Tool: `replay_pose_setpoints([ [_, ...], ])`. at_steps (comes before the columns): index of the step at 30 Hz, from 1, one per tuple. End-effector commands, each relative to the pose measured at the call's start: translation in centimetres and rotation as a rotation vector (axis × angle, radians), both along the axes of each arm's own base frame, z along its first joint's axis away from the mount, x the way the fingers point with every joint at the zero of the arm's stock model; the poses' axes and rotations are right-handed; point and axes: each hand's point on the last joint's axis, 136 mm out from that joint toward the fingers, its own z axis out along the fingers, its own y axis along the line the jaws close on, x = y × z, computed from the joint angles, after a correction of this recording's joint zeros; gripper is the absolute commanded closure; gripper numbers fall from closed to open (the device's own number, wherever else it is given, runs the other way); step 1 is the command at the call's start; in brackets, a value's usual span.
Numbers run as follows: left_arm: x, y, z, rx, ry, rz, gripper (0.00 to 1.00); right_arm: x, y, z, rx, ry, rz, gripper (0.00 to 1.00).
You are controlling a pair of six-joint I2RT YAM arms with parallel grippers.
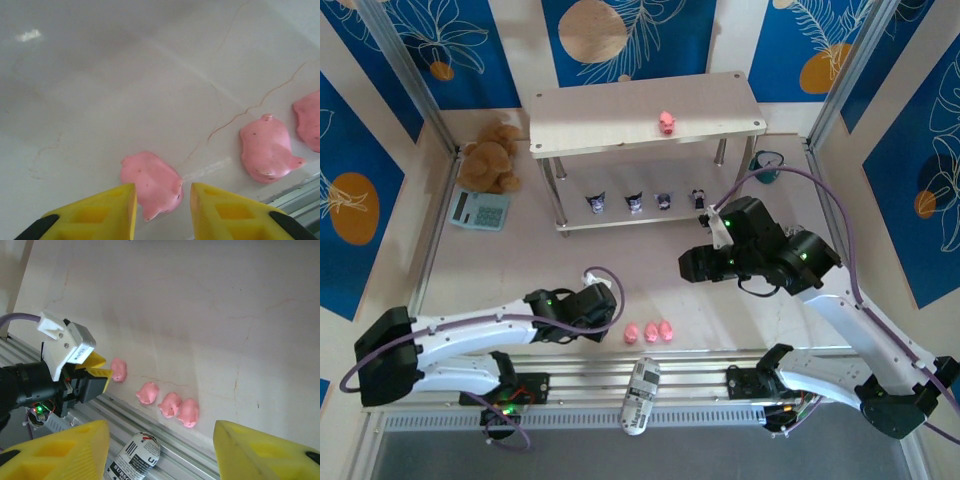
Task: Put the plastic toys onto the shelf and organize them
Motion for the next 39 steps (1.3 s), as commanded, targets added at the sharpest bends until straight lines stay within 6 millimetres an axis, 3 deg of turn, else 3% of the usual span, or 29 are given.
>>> replay_pose_setpoints([
  [1,-0.2,0.6,-1.0,0.018,0.006,0.066,0.65,-0.4,0.3,0.4,0.041,-0.006,0.019,0.42],
  [9,-0.6,1.7,-2.4,0.043,0.021,0.103,0.65,0.1,-0.2,0.3,0.066,-0.018,0.005,0.42],
  [17,-0.8,0.8,-3.8,-0.002,0.046,0.104,0.65,0.7,-0.2,0.3,0.085,-0.018,-0.003,0.42],
  [22,-1.1,0.2,-4.6,-0.042,0.066,0.087,0.77,0.8,-0.4,0.2,0.084,-0.019,-0.010,0.42],
  [26,-1.5,0.0,-5.6,-0.069,0.087,0.071,0.98,1.1,-0.6,0.3,0.084,-0.022,-0.018,0.42],
  [28,-1.4,-0.1,-5.5,-0.090,0.079,0.071,1.00,1.2,-0.7,0.2,0.083,-0.022,-0.022,0.42],
  [31,-1.1,0.0,-4.3,-0.092,0.050,0.067,1.00,1.3,-0.7,0.2,0.085,-0.024,-0.025,0.42],
  [34,-0.4,-0.1,-1.8,-0.084,0.010,0.044,1.00,1.4,-0.7,0.4,0.089,-0.032,-0.026,0.42],
  [39,2.3,-1.0,6.4,-0.179,-0.141,-0.005,1.00,1.9,-0.6,0.5,0.088,-0.044,-0.029,0.42],
])
